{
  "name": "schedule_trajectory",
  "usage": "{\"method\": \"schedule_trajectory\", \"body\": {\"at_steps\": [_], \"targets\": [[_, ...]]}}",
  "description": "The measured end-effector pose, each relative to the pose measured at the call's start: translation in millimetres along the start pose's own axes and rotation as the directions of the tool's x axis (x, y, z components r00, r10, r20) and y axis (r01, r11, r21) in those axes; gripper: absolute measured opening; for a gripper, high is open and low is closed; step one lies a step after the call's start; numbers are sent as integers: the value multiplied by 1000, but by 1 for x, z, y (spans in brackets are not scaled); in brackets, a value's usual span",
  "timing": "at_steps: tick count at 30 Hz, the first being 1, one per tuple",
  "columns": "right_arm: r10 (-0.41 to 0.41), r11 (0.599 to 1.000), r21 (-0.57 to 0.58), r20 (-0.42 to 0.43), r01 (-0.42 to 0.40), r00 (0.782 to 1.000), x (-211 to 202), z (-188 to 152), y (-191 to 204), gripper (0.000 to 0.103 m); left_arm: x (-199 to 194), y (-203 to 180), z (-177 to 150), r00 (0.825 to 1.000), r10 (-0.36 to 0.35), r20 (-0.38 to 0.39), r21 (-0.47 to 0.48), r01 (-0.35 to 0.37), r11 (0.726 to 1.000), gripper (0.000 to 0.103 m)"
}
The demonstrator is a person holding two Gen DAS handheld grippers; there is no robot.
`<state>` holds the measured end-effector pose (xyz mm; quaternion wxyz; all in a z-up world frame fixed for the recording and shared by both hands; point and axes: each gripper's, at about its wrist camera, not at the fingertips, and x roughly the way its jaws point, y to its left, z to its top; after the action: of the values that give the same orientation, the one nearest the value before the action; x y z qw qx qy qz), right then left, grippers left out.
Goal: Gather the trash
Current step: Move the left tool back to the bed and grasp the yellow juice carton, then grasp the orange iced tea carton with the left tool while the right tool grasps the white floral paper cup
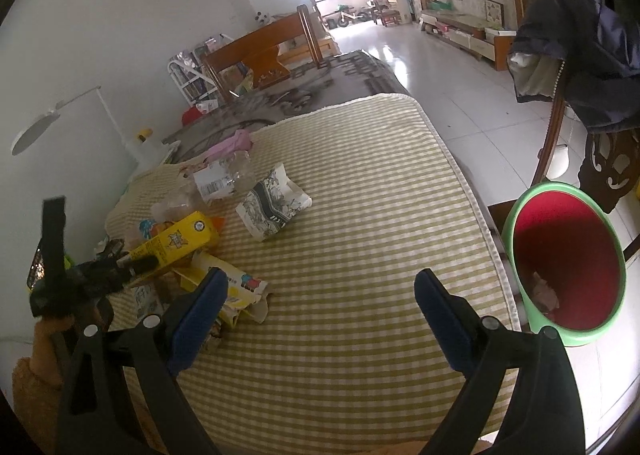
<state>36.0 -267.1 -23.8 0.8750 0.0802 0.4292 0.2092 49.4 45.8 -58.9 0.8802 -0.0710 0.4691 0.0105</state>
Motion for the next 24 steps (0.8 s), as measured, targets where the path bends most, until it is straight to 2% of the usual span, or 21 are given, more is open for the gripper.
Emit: {"method": "schedule_trajectory", "body": {"at_steps": [4, 10, 11, 13, 15, 17, 20, 24], "targets": [[0, 1000, 2, -1, 0, 1000, 0, -1, 0, 91, 9, -13, 10, 1000, 4, 6, 20, -4, 1000, 91], [-5, 1000, -3, -9, 5, 1000, 2, -1, 2, 91, 22, -36, 4, 1000, 12, -12, 100, -11, 995, 78], [-5, 1000, -3, -9, 5, 1000, 2, -2, 2, 91, 22, -38, 2, 1000, 10, -9, 105, -10, 994, 73], [-5, 1000, -3, -9, 5, 1000, 2, -2, 2, 91, 19, -38, 0, 1000, 4, 3, 106, -4, 994, 52], [-5, 1000, -2, -10, 5, 1000, 2, -2, 2, 91, 14, -34, 0, 1000, -7, 25, 80, 5, 997, 38], [-4, 1000, -1, -10, 4, 1000, 3, -2, 3, 91, 9, -28, -2, 999, -20, 44, 35, 18, 999, 36], [-7, 1000, -2, -14, 7, 1000, 4, -2, 3, 91, 1, -18, -8, 996, -73, 59, -50, 76, 996, 35], [-6, 1000, -2, -13, 6, 1000, 4, -2, 3, 91, -10, -10, -13, 992, -86, 90, -106, 95, 990, 34]]}}
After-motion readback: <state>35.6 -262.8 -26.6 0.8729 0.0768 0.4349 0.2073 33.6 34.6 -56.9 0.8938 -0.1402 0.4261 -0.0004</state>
